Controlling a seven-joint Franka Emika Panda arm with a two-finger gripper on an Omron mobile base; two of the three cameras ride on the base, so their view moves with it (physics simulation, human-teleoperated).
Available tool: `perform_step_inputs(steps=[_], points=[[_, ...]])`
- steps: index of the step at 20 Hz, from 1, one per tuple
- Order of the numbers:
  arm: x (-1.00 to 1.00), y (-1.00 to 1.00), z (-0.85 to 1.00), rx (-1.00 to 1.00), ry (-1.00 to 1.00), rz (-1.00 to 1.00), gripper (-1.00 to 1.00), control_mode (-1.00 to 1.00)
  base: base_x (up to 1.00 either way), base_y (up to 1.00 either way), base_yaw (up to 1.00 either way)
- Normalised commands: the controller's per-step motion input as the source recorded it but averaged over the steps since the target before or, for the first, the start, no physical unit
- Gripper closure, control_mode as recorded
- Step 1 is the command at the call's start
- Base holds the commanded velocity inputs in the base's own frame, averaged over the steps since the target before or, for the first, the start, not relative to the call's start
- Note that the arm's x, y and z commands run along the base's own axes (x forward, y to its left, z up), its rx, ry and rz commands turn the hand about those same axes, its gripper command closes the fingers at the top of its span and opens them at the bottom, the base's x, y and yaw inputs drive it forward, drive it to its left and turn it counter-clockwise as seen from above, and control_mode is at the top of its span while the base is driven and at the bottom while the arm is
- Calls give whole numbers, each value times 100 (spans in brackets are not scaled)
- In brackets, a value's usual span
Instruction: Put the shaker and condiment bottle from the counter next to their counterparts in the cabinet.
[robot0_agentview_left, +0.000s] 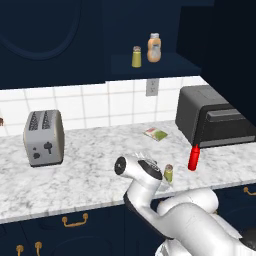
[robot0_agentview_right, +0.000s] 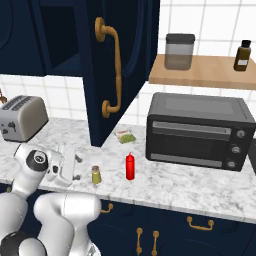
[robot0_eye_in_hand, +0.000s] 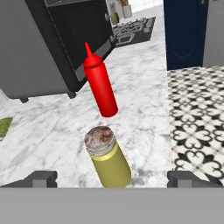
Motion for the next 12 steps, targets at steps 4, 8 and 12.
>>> perform_step_inputs(steps=[4, 8, 12], points=[[14, -40, -33, 7, -2, 0, -100, -100, 0, 0, 0], [8, -45, -38, 8, -2, 0, -100, -100, 0, 0, 0], [6, -41, -46, 7, -1, 0, -100, -100, 0, 0, 0]])
